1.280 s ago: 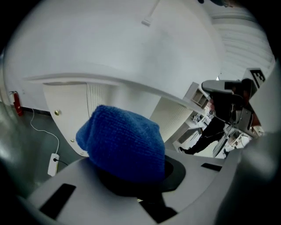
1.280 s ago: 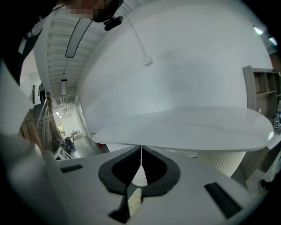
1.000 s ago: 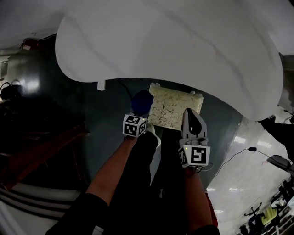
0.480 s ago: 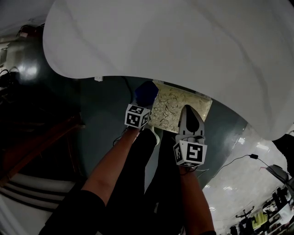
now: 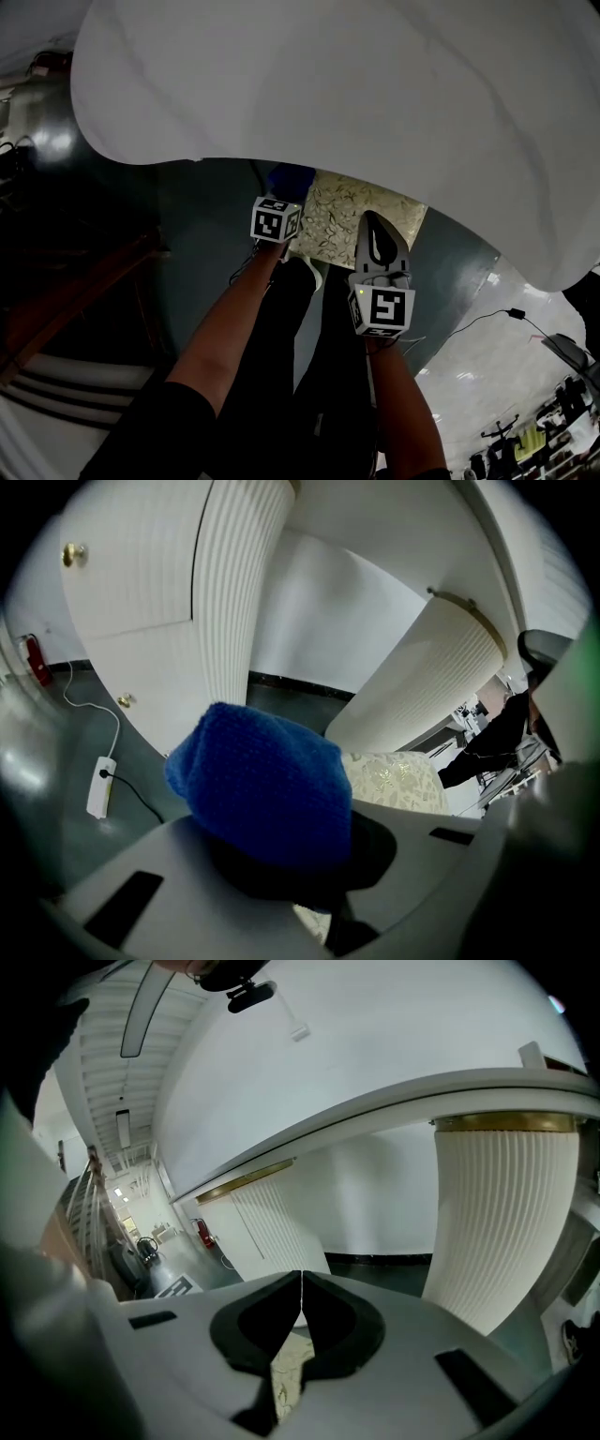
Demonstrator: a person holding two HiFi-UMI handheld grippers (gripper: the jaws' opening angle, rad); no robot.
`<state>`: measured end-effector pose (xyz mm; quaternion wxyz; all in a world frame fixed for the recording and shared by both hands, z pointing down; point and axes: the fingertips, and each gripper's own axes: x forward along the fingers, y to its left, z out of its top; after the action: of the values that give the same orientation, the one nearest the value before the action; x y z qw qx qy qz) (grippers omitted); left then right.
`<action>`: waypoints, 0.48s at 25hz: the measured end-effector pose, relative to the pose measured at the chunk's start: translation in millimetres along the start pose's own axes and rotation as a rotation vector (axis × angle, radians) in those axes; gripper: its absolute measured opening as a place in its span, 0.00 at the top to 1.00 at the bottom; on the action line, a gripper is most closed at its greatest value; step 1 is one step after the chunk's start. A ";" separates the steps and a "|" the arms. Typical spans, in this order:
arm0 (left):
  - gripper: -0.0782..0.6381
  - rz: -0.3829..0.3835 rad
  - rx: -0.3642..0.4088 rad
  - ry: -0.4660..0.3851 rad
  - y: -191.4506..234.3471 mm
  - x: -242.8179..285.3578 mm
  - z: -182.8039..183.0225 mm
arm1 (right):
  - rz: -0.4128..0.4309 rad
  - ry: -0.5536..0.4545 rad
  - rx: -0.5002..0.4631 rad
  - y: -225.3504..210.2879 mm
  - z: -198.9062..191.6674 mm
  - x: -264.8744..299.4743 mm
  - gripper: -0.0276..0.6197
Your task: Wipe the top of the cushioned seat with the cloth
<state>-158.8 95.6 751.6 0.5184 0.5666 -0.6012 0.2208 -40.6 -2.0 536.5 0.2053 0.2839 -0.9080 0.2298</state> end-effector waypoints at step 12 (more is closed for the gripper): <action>0.84 0.031 0.010 -0.008 -5.8 4.4 -7.2 | -0.042 -0.001 0.014 -45.9 -1.1 -20.8 0.90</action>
<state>-150.1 98.2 756.2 0.5099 0.5605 -0.6109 0.2295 3.4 -26.4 540.7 0.2077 0.3044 -0.9003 0.2319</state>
